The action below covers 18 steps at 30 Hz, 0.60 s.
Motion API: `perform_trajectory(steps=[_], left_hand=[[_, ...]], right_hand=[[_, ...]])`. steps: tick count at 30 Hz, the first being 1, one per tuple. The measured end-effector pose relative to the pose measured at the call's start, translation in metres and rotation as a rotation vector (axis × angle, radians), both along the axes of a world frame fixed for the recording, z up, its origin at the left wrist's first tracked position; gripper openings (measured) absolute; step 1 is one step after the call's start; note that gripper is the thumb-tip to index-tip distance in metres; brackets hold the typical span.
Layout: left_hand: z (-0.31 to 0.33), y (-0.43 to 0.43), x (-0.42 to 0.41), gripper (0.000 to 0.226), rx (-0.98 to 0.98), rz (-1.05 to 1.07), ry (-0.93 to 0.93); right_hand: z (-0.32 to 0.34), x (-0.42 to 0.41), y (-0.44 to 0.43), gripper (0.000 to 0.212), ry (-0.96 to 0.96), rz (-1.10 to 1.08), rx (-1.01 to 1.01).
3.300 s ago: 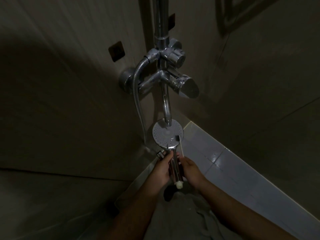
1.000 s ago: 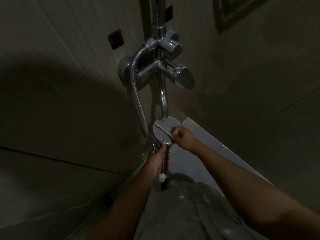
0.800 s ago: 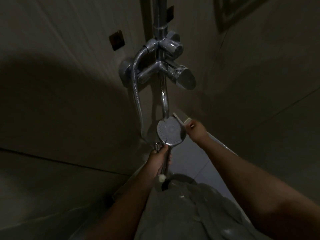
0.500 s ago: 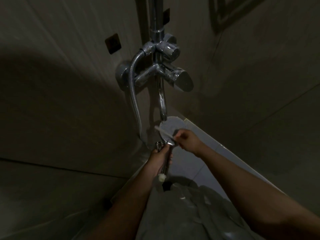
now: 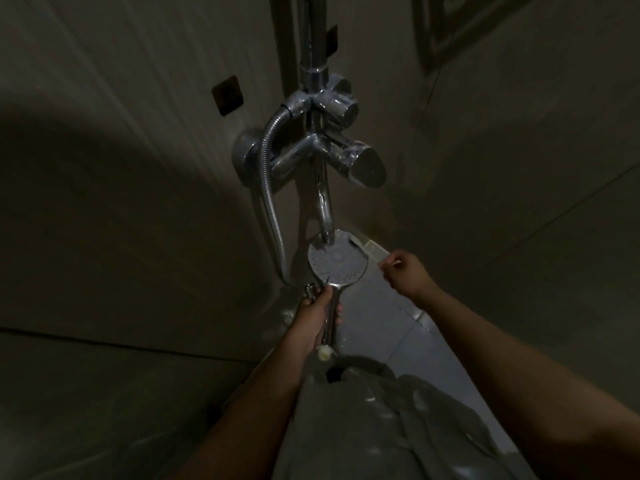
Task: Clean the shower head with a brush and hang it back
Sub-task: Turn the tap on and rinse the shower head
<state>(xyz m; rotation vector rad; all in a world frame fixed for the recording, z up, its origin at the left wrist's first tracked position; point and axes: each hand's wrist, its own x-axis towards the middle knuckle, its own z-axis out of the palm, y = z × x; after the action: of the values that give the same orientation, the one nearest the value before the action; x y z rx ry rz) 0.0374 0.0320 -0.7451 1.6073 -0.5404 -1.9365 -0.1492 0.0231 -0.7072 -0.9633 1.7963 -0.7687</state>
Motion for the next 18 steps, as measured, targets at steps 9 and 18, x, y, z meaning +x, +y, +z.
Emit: perform_trajectory(steps=[9, 18], left_hand=[[-0.001, -0.002, 0.004, 0.041, 0.042, 0.003, -0.018], [-0.002, -0.009, 0.002, 0.028, 0.036, 0.018, -0.003]], right_hand=[[0.000, -0.020, 0.006, 0.015, 0.080, 0.062, 0.062], [0.003, -0.020, 0.022, 0.019, -0.055, 0.092, 0.132]])
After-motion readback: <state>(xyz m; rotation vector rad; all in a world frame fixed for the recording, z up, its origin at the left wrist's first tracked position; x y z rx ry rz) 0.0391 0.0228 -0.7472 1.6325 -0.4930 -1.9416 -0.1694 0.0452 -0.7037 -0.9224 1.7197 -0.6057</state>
